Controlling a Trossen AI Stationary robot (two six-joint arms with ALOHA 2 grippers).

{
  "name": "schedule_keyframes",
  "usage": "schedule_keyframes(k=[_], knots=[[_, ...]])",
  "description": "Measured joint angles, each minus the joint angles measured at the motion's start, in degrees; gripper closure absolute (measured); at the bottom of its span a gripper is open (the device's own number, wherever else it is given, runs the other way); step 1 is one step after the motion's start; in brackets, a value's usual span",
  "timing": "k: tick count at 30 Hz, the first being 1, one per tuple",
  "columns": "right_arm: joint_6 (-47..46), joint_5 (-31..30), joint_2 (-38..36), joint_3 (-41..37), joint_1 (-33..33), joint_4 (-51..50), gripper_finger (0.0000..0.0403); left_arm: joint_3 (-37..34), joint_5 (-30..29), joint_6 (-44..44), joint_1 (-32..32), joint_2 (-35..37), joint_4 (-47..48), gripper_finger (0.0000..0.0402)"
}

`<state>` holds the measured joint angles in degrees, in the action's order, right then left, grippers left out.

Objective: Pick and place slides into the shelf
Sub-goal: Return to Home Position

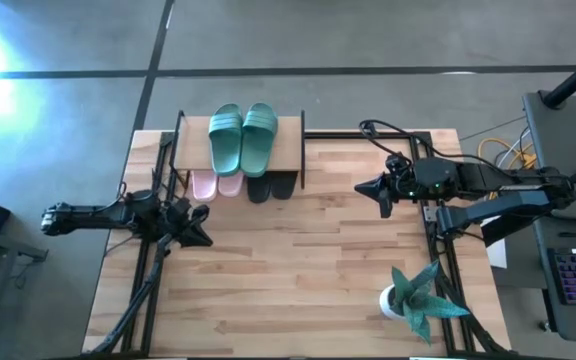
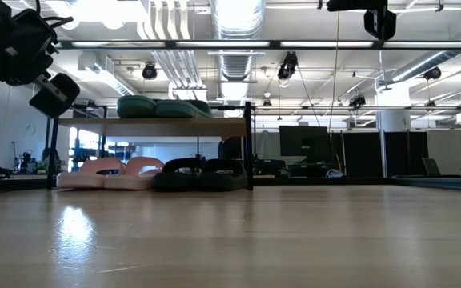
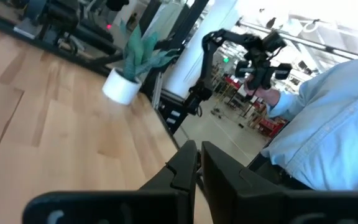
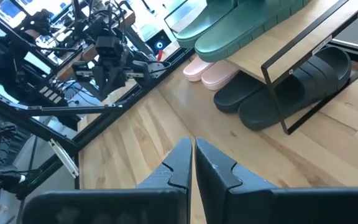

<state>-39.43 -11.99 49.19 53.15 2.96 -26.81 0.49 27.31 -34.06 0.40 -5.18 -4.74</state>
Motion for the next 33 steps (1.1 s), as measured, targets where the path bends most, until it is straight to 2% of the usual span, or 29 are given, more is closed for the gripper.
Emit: schedule_keyframes(k=[15,21,25,29,33], knots=[[-0.5,0.4,-0.3,0.0,0.0,-0.2,0.0390,0.1,0.0,0.1,0.0,-0.1,-0.8,0.0391],[-0.4,0.4,-0.3,0.0,0.0,-0.2,0.0390,0.0,-0.3,17.0,0.0,-0.3,0.3,0.0391],[-0.4,0.3,0.0,0.0,0.0,-0.1,0.0390,0.0,-7.3,27.4,0.0,-0.1,-1.4,0.0391],[2.2,0.3,0.5,0.0,0.4,0.3,0.0390,0.0,-17.6,32.8,0.0,0.3,-1.1,0.0391],[9.0,0.5,0.9,0.0,1.1,3.3,0.0390,0.0,-24.4,36.4,0.0,0.9,-0.5,0.0391]])
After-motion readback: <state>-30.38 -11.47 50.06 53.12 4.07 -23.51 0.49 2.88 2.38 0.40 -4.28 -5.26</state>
